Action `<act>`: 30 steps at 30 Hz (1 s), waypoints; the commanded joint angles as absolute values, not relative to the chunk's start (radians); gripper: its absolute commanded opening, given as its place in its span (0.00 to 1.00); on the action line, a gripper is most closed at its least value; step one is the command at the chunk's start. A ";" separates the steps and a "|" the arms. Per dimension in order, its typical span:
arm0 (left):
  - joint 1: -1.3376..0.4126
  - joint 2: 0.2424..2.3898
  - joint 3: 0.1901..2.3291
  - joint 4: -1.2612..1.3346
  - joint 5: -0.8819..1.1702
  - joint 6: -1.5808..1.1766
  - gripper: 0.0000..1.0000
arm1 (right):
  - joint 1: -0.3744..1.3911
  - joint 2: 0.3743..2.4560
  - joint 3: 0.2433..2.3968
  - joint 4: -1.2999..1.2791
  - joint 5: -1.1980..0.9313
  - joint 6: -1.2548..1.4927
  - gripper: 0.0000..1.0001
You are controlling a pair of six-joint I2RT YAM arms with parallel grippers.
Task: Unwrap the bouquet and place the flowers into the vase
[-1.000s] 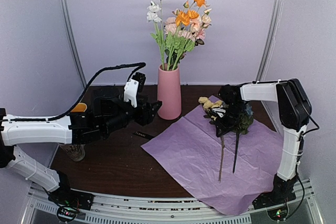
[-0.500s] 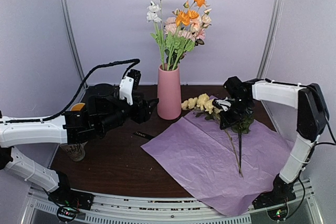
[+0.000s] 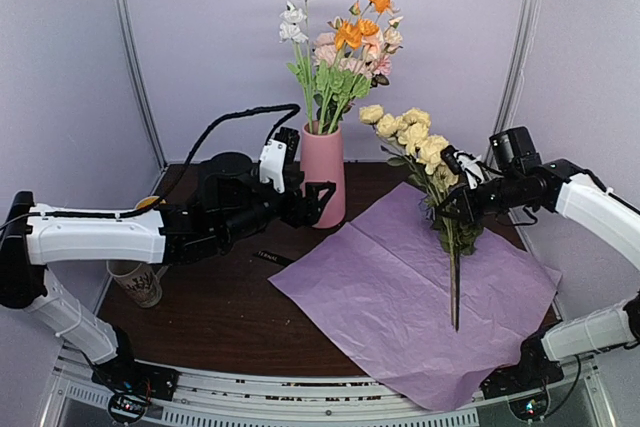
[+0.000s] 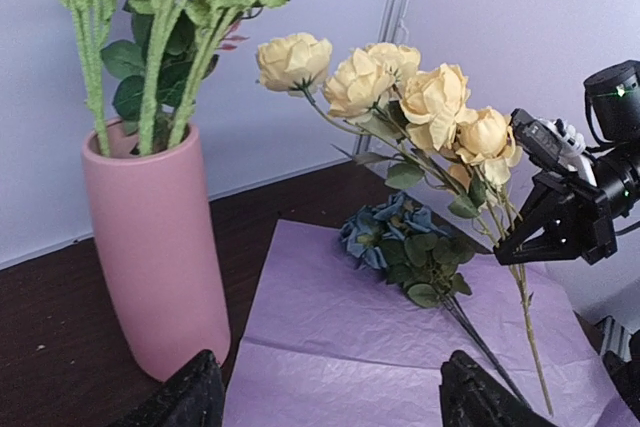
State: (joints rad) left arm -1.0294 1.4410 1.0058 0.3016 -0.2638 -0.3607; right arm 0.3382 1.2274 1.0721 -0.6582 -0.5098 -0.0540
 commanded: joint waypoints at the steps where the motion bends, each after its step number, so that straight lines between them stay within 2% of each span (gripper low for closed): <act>1: -1.035 1.539 1.038 0.563 -0.068 -0.423 0.75 | 0.333 1.099 0.975 -0.481 -0.755 -0.055 0.00; 11: -1.054 1.769 1.187 0.829 0.248 -0.537 0.68 | 0.350 1.037 0.913 -0.469 -1.023 -0.119 0.00; 19: -1.093 1.890 1.324 0.807 0.306 -0.554 0.66 | 0.388 1.059 0.925 -0.484 -1.093 -0.150 0.00; 30: -1.101 1.946 1.389 0.781 0.349 -0.563 0.45 | 0.414 1.078 0.936 -0.482 -1.104 -0.154 0.00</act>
State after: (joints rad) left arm -1.1007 1.9381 1.3647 0.7528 0.3180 -0.5560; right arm 0.4053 1.0790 0.9173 -0.5037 -1.0775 -0.1356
